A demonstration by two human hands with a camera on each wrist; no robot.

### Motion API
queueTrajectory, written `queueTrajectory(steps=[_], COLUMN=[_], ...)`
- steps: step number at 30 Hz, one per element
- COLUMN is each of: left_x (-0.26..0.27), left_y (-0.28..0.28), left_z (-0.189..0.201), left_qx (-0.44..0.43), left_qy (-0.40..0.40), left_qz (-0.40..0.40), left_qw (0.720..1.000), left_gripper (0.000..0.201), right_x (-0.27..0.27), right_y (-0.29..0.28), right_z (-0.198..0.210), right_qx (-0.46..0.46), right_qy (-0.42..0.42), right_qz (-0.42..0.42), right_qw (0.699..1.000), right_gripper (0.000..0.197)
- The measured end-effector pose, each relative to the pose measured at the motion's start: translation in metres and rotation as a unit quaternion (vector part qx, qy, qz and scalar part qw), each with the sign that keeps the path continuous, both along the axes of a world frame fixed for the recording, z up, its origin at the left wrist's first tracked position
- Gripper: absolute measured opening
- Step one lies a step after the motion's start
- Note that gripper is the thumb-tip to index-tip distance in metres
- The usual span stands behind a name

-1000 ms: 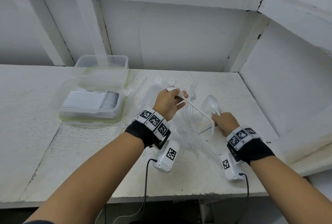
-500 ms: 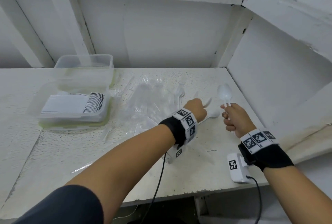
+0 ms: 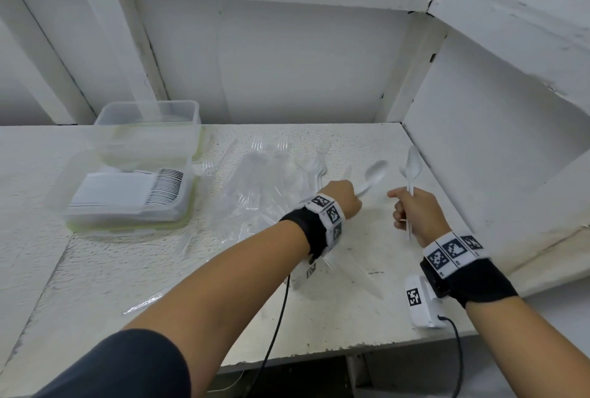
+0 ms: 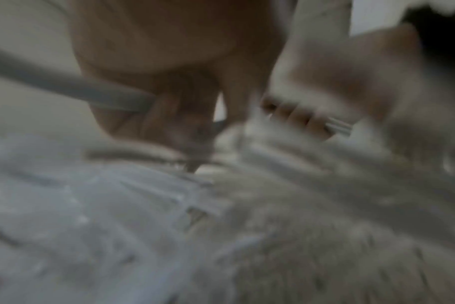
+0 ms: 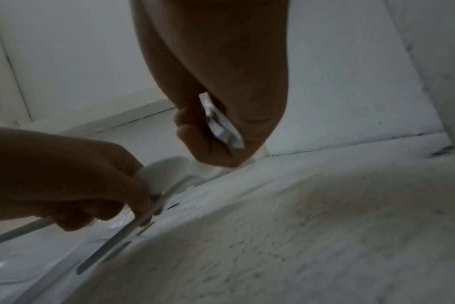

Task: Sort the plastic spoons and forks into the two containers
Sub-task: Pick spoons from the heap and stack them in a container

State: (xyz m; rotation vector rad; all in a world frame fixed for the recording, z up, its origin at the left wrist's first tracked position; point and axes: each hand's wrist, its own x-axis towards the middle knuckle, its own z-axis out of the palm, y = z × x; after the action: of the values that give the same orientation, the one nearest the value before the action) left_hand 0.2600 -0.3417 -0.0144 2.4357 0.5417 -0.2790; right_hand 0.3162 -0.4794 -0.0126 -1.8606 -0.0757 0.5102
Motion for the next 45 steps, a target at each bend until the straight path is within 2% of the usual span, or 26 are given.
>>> queueTrajectory(steps=[2,5,9,11,16,18,20,23,27,30,35,37,42,43,45], left_x=[0.0,-0.006,-0.03,-0.045,-0.072,-0.08,-0.086,-0.088,-0.082,-0.075,-0.057,-0.048,-0.029,-0.024,-0.014], left_y=[0.012,0.037,0.07,0.084,0.117,0.124,0.128,0.129,0.123,0.115,0.101,0.097,0.084,0.081,0.076], left_z=[0.007,0.018,0.032,0.034,0.023,0.019,0.016,0.011,0.011,0.013,0.016,0.015,0.011,0.01,0.005], left_qx=[-0.094,-0.221,-0.343,-0.359,-0.32,-0.32,-0.318,-0.301,-0.275,-0.285,-0.284,-0.261,-0.162,-0.148,-0.129], left_qy=[-0.046,-0.116,-0.164,-0.166,-0.138,-0.121,-0.112,-0.119,-0.131,-0.121,-0.086,-0.076,-0.059,-0.055,-0.047], left_qz=[0.082,0.202,0.321,0.352,0.388,0.398,0.402,0.388,0.359,0.36,0.365,0.349,0.24,0.224,0.202], left_qw=[0.991,0.947,0.867,0.848,0.853,0.852,0.852,0.863,0.882,0.88,0.882,0.897,0.955,0.962,0.97], left_gripper=[0.021,0.024,0.031,0.033,0.023,0.017,0.015,0.013,0.025,0.03,0.042,0.035,0.007,0.004,0.012], right_x=[0.004,0.009,0.009,0.011,0.012,0.012,0.013,0.016,0.015,0.013,0.013,0.014,0.021,0.022,0.025], right_y=[0.008,0.03,0.072,0.095,0.129,0.134,0.138,0.142,0.144,0.145,0.143,0.139,0.131,0.128,0.121], right_z=[0.006,0.007,-0.002,-0.008,-0.018,-0.021,-0.024,-0.025,-0.025,-0.024,-0.024,-0.025,-0.028,-0.028,-0.026], right_qx=[0.021,0.001,-0.125,-0.199,-0.328,-0.332,-0.321,-0.34,-0.355,-0.353,-0.346,-0.329,-0.23,-0.224,-0.221], right_qy=[-0.007,-0.016,-0.039,-0.068,-0.128,-0.136,-0.126,-0.113,-0.104,-0.096,-0.083,-0.08,-0.092,-0.094,-0.099], right_qz=[-0.006,0.028,0.135,0.17,0.194,0.19,0.192,0.211,0.227,0.226,0.222,0.198,0.067,0.06,0.059], right_qw=[1.0,0.999,0.982,0.963,0.916,0.914,0.919,0.909,0.901,0.903,0.908,0.92,0.967,0.968,0.968], right_gripper=[0.018,0.019,0.012,0.015,0.043,0.051,0.049,0.027,0.033,0.04,0.037,0.026,0.026,0.027,0.022])
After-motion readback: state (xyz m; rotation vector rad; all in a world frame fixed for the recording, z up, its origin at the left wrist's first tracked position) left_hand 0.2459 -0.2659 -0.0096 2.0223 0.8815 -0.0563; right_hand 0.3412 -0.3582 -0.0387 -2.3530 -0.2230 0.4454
